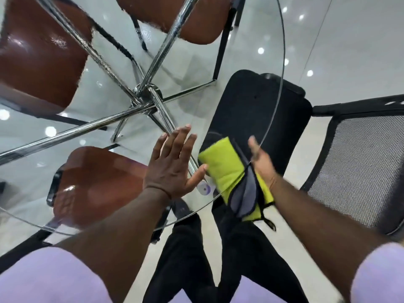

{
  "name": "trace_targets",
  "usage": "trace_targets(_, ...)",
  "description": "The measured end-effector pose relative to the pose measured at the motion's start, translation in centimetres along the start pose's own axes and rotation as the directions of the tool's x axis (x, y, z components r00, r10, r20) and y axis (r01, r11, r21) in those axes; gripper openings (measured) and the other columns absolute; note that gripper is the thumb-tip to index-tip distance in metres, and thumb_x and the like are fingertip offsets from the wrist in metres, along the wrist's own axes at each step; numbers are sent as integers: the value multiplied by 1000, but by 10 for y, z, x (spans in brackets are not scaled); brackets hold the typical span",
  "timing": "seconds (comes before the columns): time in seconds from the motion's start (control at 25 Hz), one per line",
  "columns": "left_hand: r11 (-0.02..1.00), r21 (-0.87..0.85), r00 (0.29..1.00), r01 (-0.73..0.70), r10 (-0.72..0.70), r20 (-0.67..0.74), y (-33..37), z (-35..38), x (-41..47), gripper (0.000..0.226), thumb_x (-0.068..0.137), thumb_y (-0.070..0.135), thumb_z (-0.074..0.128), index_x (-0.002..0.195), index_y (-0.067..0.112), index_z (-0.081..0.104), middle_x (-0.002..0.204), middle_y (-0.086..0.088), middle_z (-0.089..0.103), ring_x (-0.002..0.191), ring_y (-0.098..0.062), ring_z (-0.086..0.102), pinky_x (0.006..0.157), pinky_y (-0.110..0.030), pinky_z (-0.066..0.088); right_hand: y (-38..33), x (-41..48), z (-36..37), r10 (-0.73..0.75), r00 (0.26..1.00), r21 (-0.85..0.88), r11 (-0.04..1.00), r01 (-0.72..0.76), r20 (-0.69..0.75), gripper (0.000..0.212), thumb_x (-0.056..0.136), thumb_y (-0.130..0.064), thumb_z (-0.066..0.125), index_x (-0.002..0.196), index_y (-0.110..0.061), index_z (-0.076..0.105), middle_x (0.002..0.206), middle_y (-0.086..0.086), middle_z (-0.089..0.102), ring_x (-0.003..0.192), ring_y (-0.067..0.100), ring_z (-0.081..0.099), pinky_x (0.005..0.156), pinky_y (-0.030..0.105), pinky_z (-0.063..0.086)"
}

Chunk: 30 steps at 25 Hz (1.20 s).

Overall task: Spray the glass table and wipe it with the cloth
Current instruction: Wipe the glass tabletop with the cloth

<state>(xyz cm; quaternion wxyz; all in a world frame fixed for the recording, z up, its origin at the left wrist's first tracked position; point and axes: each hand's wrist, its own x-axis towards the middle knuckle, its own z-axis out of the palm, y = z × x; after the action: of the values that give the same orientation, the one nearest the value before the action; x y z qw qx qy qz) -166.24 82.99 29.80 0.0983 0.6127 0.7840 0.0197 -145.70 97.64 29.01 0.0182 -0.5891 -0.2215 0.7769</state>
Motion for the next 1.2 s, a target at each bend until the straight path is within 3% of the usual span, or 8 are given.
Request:
trace_targets(0.16,1000,-8,1000,-1,0,-23,-2,-1,-1,81,96,64,47,159,14,35,170,-8,27,157,-28,28,129,-48,18,-119,68,-42,-424,839,-298,895,331,-340,88,101,-80,37,160,-15,45,65,-54,57,74,-29,58,79,-4,41)
trace_targets(0.28,1000,-12,1000,2,-2,-14,0,-4,-2,81,96,63,46,160,15,34,170,-7,26,157,-28,28,129,-49,19,-131,60,-66,-534,769,-416,825,383,-351,94,62,-105,56,130,-39,65,100,-34,75,102,-15,65,112,20,48)
trace_targets(0.44,1000,-3,1000,16,-17,-18,0,-4,0,81,96,64,43,160,15,35,171,-7,25,157,-28,28,128,-49,20,-22,-28,14,-486,789,-342,864,369,-377,48,104,-40,69,150,-31,59,141,-7,71,130,11,67,117,39,49)
trace_targets(0.6,1000,-11,1000,4,-4,-29,0,0,-1,80,96,64,44,159,15,37,171,-7,26,157,-27,29,128,-50,20,-11,-23,12,-839,536,-833,360,420,-93,70,112,-24,55,172,-21,19,181,6,14,168,24,14,136,33,14)
trace_targets(0.72,1000,1,999,7,-6,-39,0,3,-1,79,96,63,44,158,15,37,171,-7,27,156,-27,30,128,-50,21,-116,47,-13,-855,450,-954,-150,260,257,64,112,-28,45,170,-12,25,179,16,15,166,42,9,136,44,7)
trace_targets(0.84,1000,9,999,18,-17,-37,1,1,-2,78,96,62,44,158,15,38,170,-7,27,156,-27,29,128,-50,21,-177,70,-12,-806,486,-938,-247,244,339,66,111,-23,49,170,-17,22,179,12,18,166,41,10,133,48,6)
trace_targets(1.0,1000,-2,998,15,-15,-58,1,0,-1,76,97,62,44,157,14,41,170,-7,29,155,-27,33,128,-49,21,-69,17,-7,-683,421,-803,-508,312,596,66,107,-10,57,168,-18,33,177,8,29,165,35,22,132,56,18)
trace_targets(1.2,1000,-25,997,15,-17,-78,0,4,-1,74,96,58,53,155,15,43,169,-5,31,154,-26,35,127,-48,23,-81,10,-2,-354,425,-511,-787,345,833,61,109,-51,47,167,-43,31,177,-12,26,165,18,25,118,57,30)
